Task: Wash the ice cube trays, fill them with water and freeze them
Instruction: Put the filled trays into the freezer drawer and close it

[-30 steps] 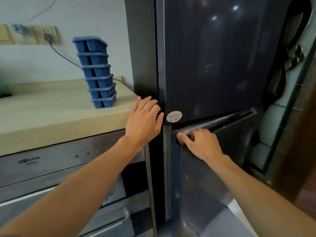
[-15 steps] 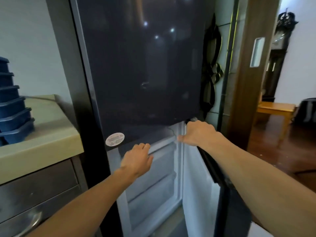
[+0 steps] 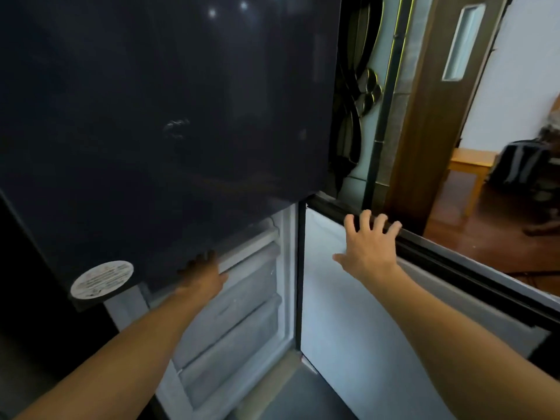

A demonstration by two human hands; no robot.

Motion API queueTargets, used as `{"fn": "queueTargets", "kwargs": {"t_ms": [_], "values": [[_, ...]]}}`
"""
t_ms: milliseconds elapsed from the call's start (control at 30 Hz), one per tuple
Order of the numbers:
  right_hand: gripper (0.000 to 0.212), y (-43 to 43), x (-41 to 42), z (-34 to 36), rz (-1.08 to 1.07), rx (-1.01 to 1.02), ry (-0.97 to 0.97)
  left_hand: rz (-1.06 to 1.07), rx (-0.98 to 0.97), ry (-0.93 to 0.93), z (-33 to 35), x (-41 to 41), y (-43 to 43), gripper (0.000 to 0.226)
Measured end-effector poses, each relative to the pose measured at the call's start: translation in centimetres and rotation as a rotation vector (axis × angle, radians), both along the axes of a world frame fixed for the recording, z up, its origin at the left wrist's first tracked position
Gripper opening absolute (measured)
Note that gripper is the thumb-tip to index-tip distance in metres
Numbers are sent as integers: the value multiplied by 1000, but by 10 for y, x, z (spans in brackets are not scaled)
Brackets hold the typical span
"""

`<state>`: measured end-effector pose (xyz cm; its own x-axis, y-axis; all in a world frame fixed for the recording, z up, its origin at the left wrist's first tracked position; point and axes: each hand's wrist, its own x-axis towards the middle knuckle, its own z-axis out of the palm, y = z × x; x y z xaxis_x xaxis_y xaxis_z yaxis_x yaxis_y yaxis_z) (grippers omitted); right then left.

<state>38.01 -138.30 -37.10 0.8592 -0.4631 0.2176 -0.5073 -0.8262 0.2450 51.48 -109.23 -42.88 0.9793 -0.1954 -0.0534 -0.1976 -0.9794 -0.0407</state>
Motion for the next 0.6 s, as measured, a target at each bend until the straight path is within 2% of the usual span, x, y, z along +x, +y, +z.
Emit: {"fn": "queueTargets", "kwargs": {"t_ms": [100,233,400,600], "values": [[95,-20,-8,0,44,-18,-12,-36,43,-46,-6,-4,-3,57],[96,-22,-4,6,43,31,3,-173,-71,-28,-1,-24,-9,34],[97,-25,-4,4,15,32,14,-359,-63,-26,-6,-73,-22,34],[91,1,-27,2,92,76,-10,-414,-184,2,-13,-112,-25,40]]}}
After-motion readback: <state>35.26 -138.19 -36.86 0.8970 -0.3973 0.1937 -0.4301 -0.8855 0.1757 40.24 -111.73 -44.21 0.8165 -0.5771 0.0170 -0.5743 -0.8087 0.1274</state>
